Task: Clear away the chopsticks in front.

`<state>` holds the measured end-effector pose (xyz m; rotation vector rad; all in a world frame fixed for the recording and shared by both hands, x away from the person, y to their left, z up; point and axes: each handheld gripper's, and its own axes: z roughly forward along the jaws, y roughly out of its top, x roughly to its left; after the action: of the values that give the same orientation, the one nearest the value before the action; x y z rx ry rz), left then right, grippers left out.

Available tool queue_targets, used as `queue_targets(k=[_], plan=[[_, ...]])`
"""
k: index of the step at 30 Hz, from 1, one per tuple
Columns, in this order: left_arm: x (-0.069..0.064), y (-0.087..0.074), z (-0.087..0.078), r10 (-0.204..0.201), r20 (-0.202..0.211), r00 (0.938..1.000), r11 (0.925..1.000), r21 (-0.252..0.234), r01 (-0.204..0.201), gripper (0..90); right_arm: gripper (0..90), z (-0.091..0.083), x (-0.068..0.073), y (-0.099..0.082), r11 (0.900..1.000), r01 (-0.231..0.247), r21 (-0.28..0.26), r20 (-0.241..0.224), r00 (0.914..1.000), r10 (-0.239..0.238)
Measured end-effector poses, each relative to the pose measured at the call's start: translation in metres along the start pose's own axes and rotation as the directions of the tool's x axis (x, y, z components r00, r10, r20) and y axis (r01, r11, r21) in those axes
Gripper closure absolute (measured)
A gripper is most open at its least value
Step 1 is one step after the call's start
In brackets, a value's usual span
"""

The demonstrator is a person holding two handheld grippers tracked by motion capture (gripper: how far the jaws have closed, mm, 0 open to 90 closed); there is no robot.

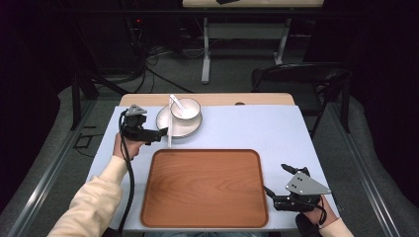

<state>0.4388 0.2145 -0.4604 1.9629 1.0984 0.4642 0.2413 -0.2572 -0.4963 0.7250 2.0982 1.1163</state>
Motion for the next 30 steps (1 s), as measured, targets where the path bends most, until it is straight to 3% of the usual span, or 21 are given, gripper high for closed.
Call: queue_targets(k=[2, 10, 13, 16, 20, 21, 22, 23, 24, 27, 28, 30], plan=[[0.007, 0.005, 0.010, -0.026, -0.019, 0.9995, 0.9995, 0.019, 0.027, 0.0, 14.2, 0.000, 0.000, 0.000, 1.0000, 0.007, 0.004, -0.001, 1.0000, -0.007], [0.021, 0.018, 0.035, -0.064, -0.058, 0.9963, 0.9938, 0.087, 0.069, 0.3, 14.2, 0.000, 0.000, 0.000, 1.0000, 0.008, 0.005, -0.001, 1.0000, -0.008], [0.027, 0.021, 0.051, -0.087, -0.096, 0.9915, 0.9863, 0.132, 0.100, 1.3, 14.2, 0.000, 0.000, 0.000, 1.0000, 0.007, 0.005, -0.002, 1.0000, -0.007], [0.031, 0.023, 0.060, -0.099, -0.109, 0.9891, 0.9804, 0.160, 0.116, 3.0, 14.2, 0.000, 0.000, 0.000, 1.0000, 0.007, 0.005, -0.003, 1.0000, -0.007], [0.038, 0.024, 0.073, -0.121, -0.135, 0.9834, 0.9739, 0.175, 0.144, 12.9, 14.2, 0.000, 0.000, 0.000, 1.0000, 0.006, 0.002, -0.002, 1.0000, -0.006], [0.041, 0.024, 0.081, -0.136, -0.167, 0.9766, 0.9658, 0.197, 0.168, 16.0, 14.2, 0.000, 0.000, 0.000, 1.0000, 0.007, 0.002, -0.002, 1.0000, -0.007], [0.041, 0.024, 0.081, -0.136, -0.167, 0.9766, 0.9658, 0.197, 0.168, 16.4, 14.2, 0.000, 0.000, 0.000, 1.0000, 0.007, 0.002, -0.002, 1.0000, -0.007], [0.044, 0.024, 0.085, -0.151, -0.168, 0.9741, 0.9611, 0.205, 0.184, 16.4, 14.2, 0.000, 0.000, 0.000, 1.0000, 0.005, 0.002, -0.002, 1.0000, -0.005], [0.045, 0.024, 0.089, -0.157, -0.174, 0.9721, 0.9580, 0.212, 0.193, 21.7, 14.2, 0.000, 0.000, 0.000, 1.0000, 0.004, 0.001, -0.001, 1.0000, -0.004], [0.047, 0.023, 0.097, -0.147, -0.190, 0.9706, 0.9544, 0.231, 0.190, 25.0, 14.2, 0.000, 0.000, 0.000, 1.0000, 0.005, -0.001, -0.002, 1.0000, -0.005], [0.049, 0.023, 0.101, -0.170, -0.181, 0.9687, 0.9508, 0.228, 0.209, 28.3, 14.2, 0.000, 0.000, 0.000, 1.0000, 0.004, -0.001, -0.002, 1.0000, -0.004], [0.050, 0.023, 0.103, -0.177, -0.176, 0.9684, 0.9498, 0.228, 0.215, 32.5, 14.1, 0.000, 0.000, 0.000, 1.0000, 0.003, -0.001, -0.002, 1.0000, -0.003]])
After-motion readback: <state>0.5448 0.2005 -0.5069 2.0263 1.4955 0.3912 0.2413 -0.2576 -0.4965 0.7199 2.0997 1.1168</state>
